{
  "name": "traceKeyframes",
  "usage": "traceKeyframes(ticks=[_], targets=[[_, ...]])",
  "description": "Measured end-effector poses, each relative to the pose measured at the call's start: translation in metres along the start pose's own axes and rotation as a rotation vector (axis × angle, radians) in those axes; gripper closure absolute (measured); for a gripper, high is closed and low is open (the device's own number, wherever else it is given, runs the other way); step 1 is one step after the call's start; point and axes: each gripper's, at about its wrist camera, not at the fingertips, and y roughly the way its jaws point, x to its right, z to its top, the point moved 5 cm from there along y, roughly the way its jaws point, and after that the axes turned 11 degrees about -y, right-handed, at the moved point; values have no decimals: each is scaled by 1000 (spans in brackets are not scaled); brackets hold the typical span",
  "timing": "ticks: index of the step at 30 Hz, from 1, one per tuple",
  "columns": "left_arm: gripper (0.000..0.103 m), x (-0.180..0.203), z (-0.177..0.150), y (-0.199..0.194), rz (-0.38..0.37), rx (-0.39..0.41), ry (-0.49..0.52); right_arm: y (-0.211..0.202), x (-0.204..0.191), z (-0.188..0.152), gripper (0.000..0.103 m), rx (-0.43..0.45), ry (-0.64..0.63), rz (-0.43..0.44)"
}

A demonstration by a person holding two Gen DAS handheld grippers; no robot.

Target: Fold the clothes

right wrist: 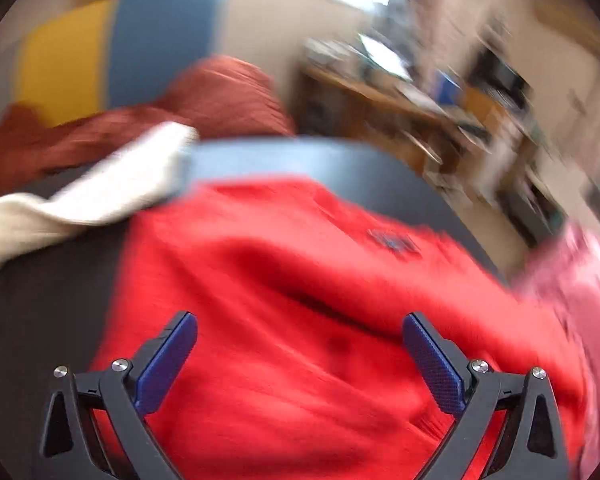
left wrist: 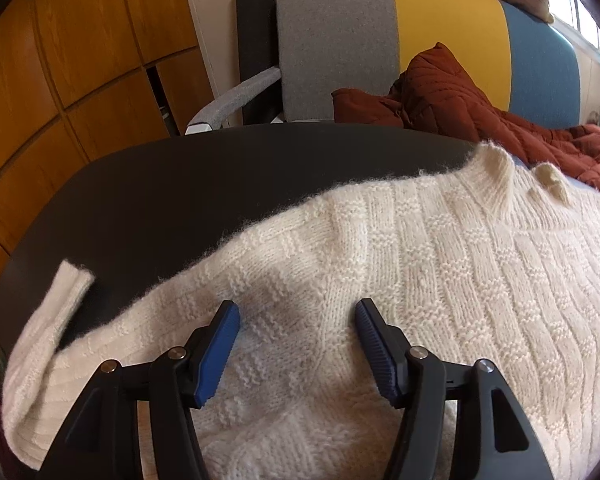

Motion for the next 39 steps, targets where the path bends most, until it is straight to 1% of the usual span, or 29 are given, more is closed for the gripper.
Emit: traceKeyframes(ticks=[2, 4, 9, 12, 14, 17, 19, 24, 27, 31, 33, 39], targets=[[38, -1, 0, 1, -3, -2, -6, -10, -46, 23, 0, 58, -119, 100], [38, -1, -1, 0, -1, 0, -5, -12, -89, 40, 0, 76, -244, 168], [37, 1, -2, 1, 3, 4, 0, 9, -165, 69, 0, 52, -478, 233], [36, 0, -1, 3, -3, 3, -10, 39, -182, 90, 0, -17, -483, 284], [33, -1, 0, 4, -7, 0, -18, 59, -183, 93, 0, -93, -456, 347], [32, -3, 1, 6, -16, -5, -28, 74, -175, 91, 0, -186, -336, 474], [31, -4, 2, 7, -21, -7, -25, 65, -180, 81, 0, -199, -372, 487], [30, -5, 5, 9, -36, -17, -8, 23, -202, 40, 0, -258, -474, 571], [30, -4, 6, 8, -31, -15, 9, -12, -221, 8, 0, -292, -528, 621], [30, 0, 6, 6, 0, 4, 69, -62, -243, -34, 0, -305, -568, 684], [30, 1, 7, 5, 16, 11, 104, -86, -251, -52, 0, -304, -561, 725], [30, -3, -2, -7, 111, 69, 263, -147, -261, -94, 0, -309, -473, 870]])
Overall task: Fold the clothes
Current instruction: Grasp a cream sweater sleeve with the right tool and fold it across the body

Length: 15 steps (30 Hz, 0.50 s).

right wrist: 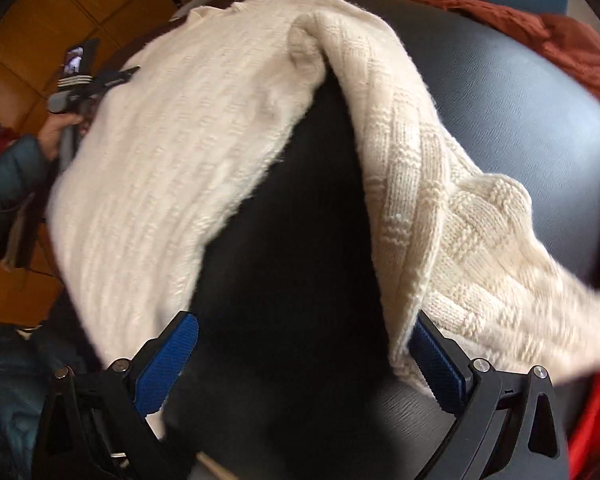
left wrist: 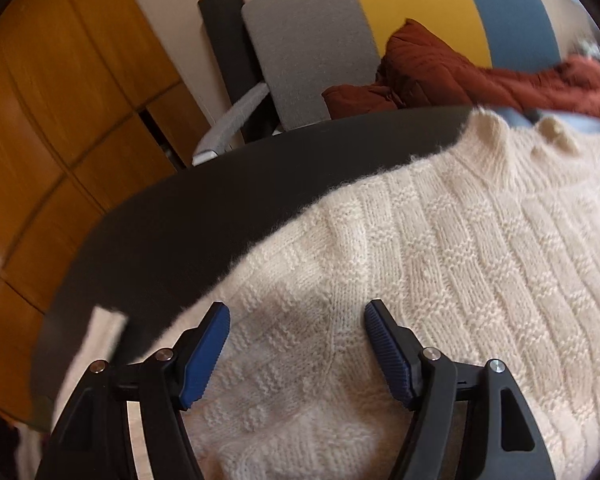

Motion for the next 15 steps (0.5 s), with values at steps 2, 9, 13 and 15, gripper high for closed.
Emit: traceKeyframes(ticks=[2, 9, 13, 15], targets=[[30, -6, -2, -2, 7, -12, 8, -7, -11, -10, 0, 12, 28, 25], [37, -22, -5, -39, -110, -48, -132, -52, 48, -8, 0, 149, 75, -200], [37, -5, -20, -78, -251, -34, -150, -71, 25, -40, 0, 183, 33, -362], [37, 11, -35, -99, -336, -34, -135, -71, 22, -57, 0, 163, -12, -463]])
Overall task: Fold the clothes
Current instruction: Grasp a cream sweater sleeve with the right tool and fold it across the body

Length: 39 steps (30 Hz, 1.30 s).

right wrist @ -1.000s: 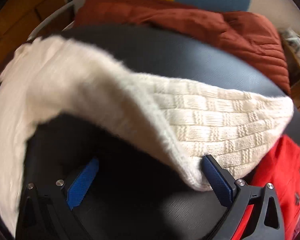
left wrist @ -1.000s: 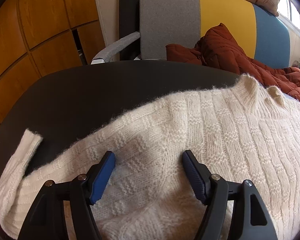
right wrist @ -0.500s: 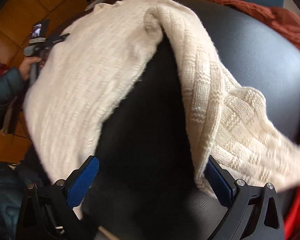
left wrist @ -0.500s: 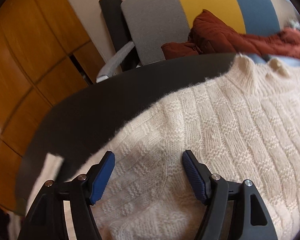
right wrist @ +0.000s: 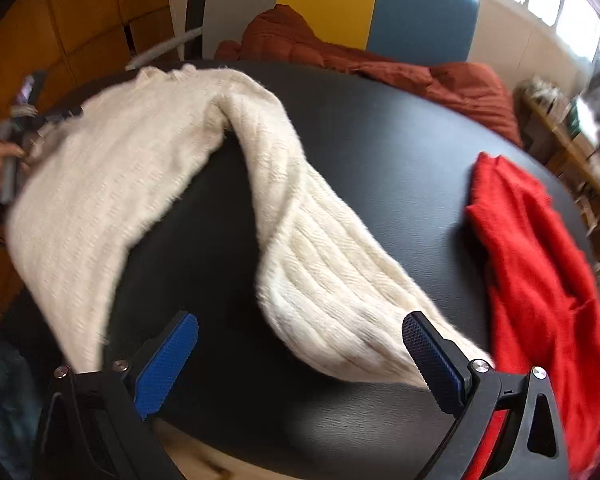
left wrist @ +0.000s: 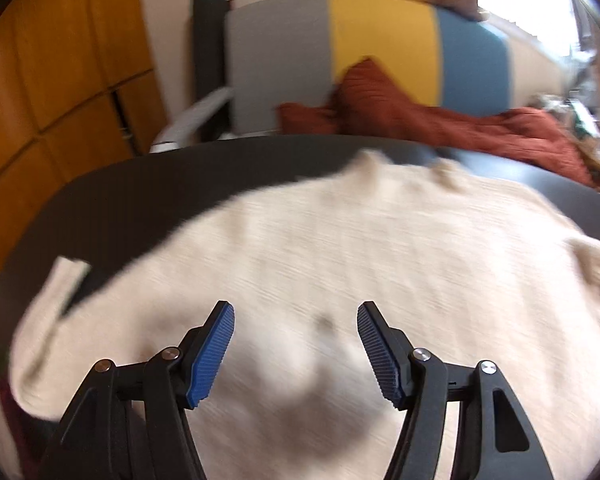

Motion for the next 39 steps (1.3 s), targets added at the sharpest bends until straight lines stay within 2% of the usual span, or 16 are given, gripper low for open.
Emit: traceKeyframes(ticks=[1, 3, 7, 10, 15, 17, 19, 21, 23, 25, 26, 29, 35, 37, 39], targets=[[37, 9, -9, -4, -29, -9, 13, 5, -3, -5, 0, -10, -29, -46], [37, 25, -26, -13, -85, -27, 38, 15, -6, -13, 0, -24, -58, -83], [37, 54, -57, -21, -137, -64, 81, 30, -4, -20, 0, -31, -74, -154], [37, 66, -78, -21, -145, -84, 93, 39, 3, -16, 0, 13, -28, -158], [36, 63, -83, -23, -159, -68, 45, 49, 12, -13, 3, 28, 0, -133], [36, 62, -85, -22, -159, -60, 44, 49, 12, -10, 18, 30, 7, -102], [36, 63, -85, -20, -158, -54, 44, 48, 10, -7, 68, 20, 2, -81], [36, 63, -85, -20, -161, -49, 42, 47, 7, -3, 82, 2, -7, -66], [35, 62, -85, -21, -168, -45, 37, 47, 8, 1, 87, -12, 2, -44], [35, 61, -86, -21, -178, -40, 30, 45, 13, 4, 95, -10, 68, 24], [35, 60, -86, -22, -183, -38, 27, 41, 18, 7, 96, 14, 142, 102], [35, 60, -87, -22, -196, -30, 18, 16, 26, 24, 96, 165, 307, 311], [34, 57, -87, -22, -227, -19, -6, -18, 17, 79, 96, 458, 541, 647], [34, 56, -88, -23, -237, -15, -15, -22, 6, 106, 96, 548, 585, 739], [34, 55, -89, -24, -249, -12, -24, -19, -15, 135, 96, 594, 607, 792]])
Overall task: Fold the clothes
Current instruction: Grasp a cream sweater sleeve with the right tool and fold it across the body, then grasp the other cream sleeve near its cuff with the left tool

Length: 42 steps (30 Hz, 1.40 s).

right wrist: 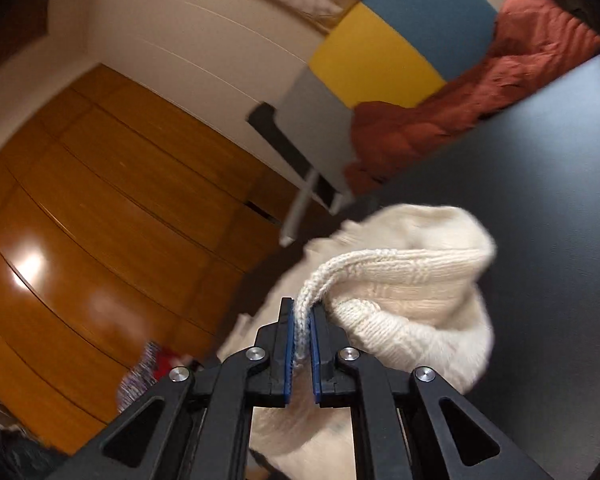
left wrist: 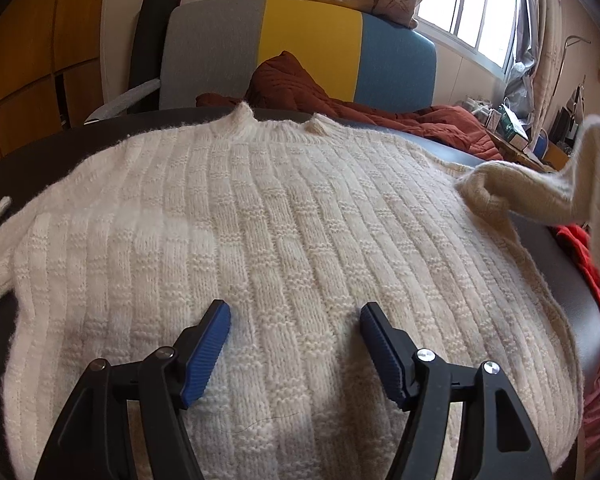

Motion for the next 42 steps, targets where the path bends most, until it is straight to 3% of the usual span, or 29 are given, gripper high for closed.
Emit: traceKeyframes(ticks=[5, 8, 9, 10, 11, 17, 21, 27, 30, 33, 37, 39, 41, 42], targets=[[34, -6, 0, -3, -51, 9, -39, 95, -20, 3, 96, -33, 48, 46], [34, -8, -1, -6, -72, 16, -55, 143, -24, 2, 90, -85, 56, 30], [34, -9, -2, -6, -77, 18, -57, 151, -22, 2, 80, -99, 61, 17], [34, -9, -2, -7, -83, 21, -61, 156, -19, 1, 60, -105, 66, 7], [34, -10, -3, -8, -90, 24, -66, 160, -16, 1, 53, -111, 72, -4], [34, -15, -2, -11, -133, 31, -107, 132, 0, -21, 46, -126, 34, -70], [34, -20, 3, -13, -158, 13, -159, 107, 13, -53, 42, -169, -4, -134], [36, -16, 21, -4, -151, -26, -168, 113, 24, -102, 42, -321, -229, -356], [36, -11, 37, 6, -156, -41, -174, 117, 24, -109, 42, -310, -360, -419], [36, -3, 53, 24, -172, -74, -186, 118, 25, -111, 42, -305, -429, -446], [36, 7, 64, 49, -166, -112, -210, 114, 33, -106, 42, -277, -388, -397], [43, 15, 68, 55, -194, -120, -220, 110, 38, -103, 42, -258, -356, -364], [73, 23, 69, 61, -191, -132, -203, 107, 42, -101, 42, -244, -334, -345], [83, 26, 70, 63, -182, -135, -189, 107, 43, -101, 42, -240, -328, -340]])
